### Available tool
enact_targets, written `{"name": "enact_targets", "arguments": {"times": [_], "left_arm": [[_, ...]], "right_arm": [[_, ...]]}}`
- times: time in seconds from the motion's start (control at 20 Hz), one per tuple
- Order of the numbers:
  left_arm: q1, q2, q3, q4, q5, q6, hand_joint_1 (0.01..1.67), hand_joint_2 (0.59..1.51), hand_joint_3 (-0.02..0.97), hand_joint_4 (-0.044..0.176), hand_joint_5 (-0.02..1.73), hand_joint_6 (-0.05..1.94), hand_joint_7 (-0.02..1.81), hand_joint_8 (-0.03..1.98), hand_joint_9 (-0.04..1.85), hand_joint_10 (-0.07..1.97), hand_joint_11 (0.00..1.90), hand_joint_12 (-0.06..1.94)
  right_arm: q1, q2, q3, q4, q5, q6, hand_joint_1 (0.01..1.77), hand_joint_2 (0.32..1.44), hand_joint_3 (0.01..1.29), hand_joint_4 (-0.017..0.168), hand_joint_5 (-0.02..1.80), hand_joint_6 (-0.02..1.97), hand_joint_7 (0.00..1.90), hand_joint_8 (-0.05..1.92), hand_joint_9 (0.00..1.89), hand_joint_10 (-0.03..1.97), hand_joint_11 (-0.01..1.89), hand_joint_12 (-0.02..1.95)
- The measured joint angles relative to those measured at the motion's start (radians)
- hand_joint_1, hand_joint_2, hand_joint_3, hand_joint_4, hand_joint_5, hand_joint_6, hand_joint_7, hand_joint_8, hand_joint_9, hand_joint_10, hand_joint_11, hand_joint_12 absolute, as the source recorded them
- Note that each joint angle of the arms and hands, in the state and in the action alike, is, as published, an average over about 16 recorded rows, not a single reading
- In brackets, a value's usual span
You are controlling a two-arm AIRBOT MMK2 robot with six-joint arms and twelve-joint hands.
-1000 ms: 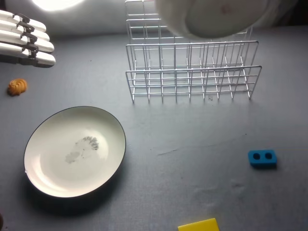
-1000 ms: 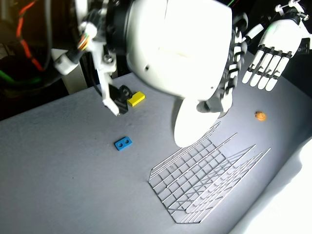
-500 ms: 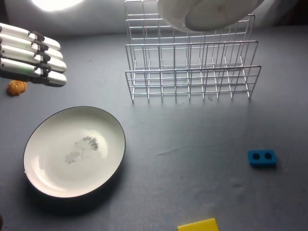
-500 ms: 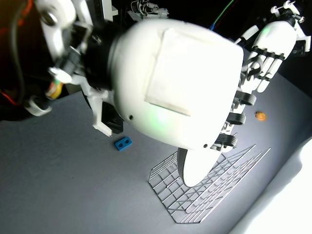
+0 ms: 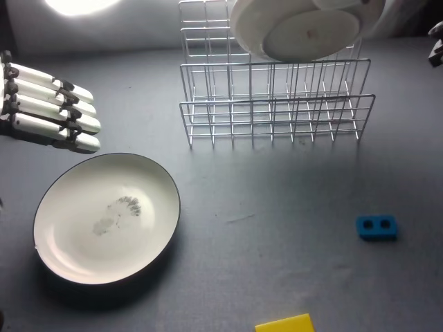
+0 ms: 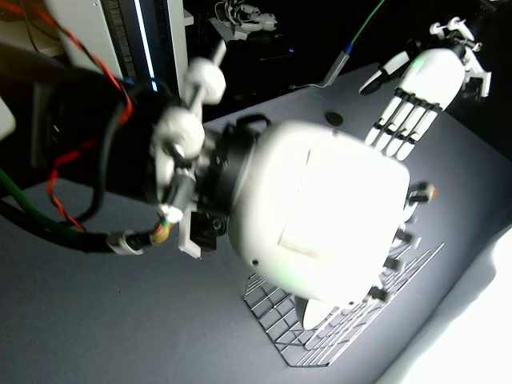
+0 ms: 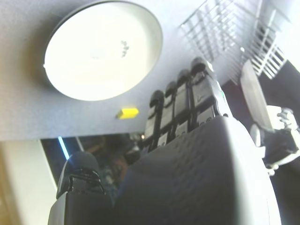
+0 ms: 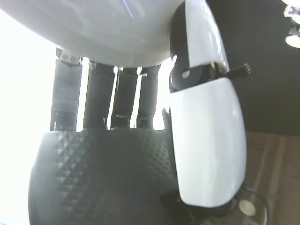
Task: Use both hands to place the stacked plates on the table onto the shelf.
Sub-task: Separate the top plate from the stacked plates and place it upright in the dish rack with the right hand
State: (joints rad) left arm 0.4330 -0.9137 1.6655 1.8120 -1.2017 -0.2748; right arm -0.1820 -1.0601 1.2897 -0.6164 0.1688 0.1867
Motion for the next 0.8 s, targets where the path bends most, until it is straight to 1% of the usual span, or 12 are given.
{"name": "enact_targets", "arguments": {"times": [0.4, 0.65, 0.8], "left_arm": [[0.064, -0.012, -0.020, 0.003, 0.031, 0.016, 0.02, 1.150, 0.018, 0.002, 0.04, 0.02, 0.02, 0.00, 0.02, 0.02, 0.02, 0.01], [0.096, -0.021, -0.019, 0.008, 0.041, 0.021, 0.02, 1.153, 0.018, 0.003, 0.03, 0.02, 0.02, 0.00, 0.02, 0.02, 0.02, 0.01], [0.115, -0.030, -0.011, 0.010, 0.047, 0.022, 0.02, 1.155, 0.018, 0.002, 0.02, 0.02, 0.02, 0.00, 0.02, 0.02, 0.02, 0.01]], "right_arm": [[-0.057, -0.074, 0.085, 0.095, 0.005, 0.017, 1.23, 0.99, 0.01, -0.010, 0.98, 0.87, 1.15, 0.75, 1.36, 0.02, 0.97, 0.89], [-0.092, -0.114, 0.140, 0.150, 0.004, 0.027, 1.23, 0.99, 0.01, -0.010, 0.98, 0.87, 1.15, 0.76, 1.35, 0.02, 0.96, 0.90], [-0.114, -0.133, 0.170, 0.182, 0.007, 0.028, 1.23, 0.99, 0.01, -0.010, 0.97, 0.87, 1.14, 0.76, 1.31, 0.13, 0.96, 0.90]]}}
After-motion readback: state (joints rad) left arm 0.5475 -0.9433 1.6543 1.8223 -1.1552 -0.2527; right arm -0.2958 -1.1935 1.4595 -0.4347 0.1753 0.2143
